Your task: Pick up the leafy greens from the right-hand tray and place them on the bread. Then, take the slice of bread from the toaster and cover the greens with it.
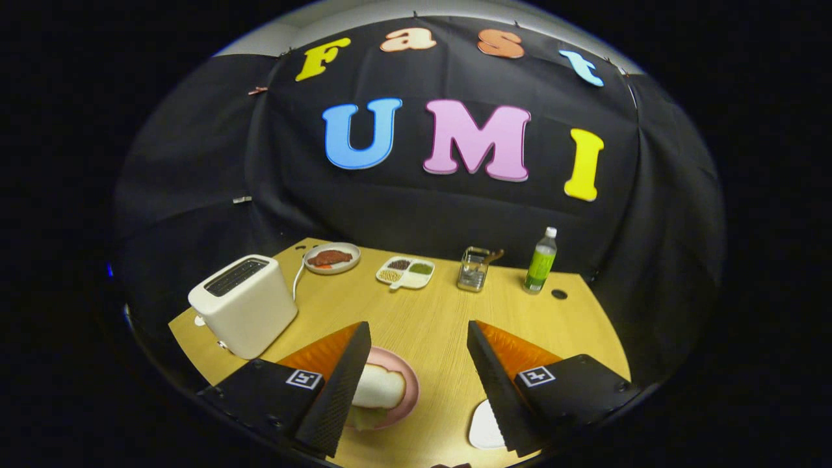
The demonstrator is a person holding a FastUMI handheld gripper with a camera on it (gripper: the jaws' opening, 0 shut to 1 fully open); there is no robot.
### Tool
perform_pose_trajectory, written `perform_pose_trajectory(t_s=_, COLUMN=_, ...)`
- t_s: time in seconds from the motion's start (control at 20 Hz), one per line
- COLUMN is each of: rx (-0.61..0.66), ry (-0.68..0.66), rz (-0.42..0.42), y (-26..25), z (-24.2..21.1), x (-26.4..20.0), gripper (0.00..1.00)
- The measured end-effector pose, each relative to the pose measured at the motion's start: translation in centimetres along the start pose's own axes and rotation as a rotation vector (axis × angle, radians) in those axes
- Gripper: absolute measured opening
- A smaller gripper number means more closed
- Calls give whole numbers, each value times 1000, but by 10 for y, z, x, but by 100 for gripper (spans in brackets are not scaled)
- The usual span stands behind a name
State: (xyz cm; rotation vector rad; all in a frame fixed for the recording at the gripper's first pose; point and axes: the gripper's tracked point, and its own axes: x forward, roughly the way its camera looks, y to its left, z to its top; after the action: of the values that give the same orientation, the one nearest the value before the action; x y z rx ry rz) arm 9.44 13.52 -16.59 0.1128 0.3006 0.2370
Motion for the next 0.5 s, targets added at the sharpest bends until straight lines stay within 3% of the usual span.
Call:
perform_pose_trajectory(t_s=0.25, rx=-91, ry=-168, rz=17, y=0, z=75, x=-52, gripper=93)
perform_pose_trajectory(t_s=0.5, rx=-104, ry=-203, rz=20, y=5, z=105, x=-92, gripper=96)
